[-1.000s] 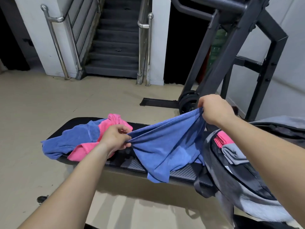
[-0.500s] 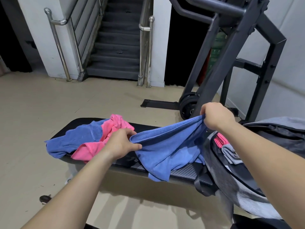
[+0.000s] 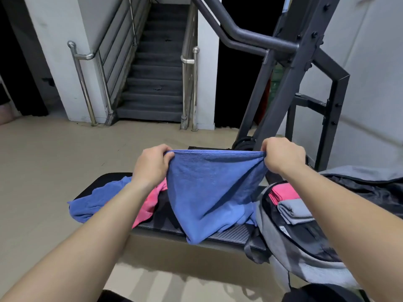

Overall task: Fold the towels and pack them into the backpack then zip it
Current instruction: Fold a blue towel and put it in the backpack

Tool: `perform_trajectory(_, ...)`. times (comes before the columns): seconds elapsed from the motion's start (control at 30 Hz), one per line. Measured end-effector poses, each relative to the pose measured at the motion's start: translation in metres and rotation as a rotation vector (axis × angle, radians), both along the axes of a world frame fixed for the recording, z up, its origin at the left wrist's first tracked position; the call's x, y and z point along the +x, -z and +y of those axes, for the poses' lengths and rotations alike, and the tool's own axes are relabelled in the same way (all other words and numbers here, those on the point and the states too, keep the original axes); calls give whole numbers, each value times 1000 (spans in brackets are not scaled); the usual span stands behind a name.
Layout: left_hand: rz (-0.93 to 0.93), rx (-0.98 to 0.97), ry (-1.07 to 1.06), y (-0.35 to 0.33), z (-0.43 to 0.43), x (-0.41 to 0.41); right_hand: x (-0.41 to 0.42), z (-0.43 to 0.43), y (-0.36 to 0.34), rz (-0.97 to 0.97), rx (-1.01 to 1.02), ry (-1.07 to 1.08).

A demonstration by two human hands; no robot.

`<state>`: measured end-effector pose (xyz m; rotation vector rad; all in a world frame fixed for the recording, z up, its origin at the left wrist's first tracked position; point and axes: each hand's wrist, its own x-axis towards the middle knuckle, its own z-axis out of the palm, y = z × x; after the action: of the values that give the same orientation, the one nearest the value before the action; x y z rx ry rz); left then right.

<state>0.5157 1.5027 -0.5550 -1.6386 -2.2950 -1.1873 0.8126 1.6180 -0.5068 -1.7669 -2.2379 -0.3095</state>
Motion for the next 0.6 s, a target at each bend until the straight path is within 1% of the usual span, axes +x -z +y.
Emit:
perform_trajectory(0.07,130,12,-52,-31,1,1,5,-3,-17,33,21,-3)
perform_trajectory(0.13,207,22,-75,-57,1,3,10,-6,-34,78,53,-17)
perform_trajectory(0.23,270,17,-98,-80,-3,4,16,-14,-54,107,117,-28)
perform_trajectory(0.33,301,-8,-110,-87,-12,2,19,-20,-66,103,144,-36)
perform_trajectory(0.43,281,-10,-99,-85,-22,-3,20,-23,-68,164,109,-138)
perform_trajectory(0.53,142,31,-72,-79,-32,-11,20,-26,-65,423,-51,-304)
perform_trajectory(0.6,76,49,-65,-77,-39,-16,19,-31,-63,576,-143,-356)
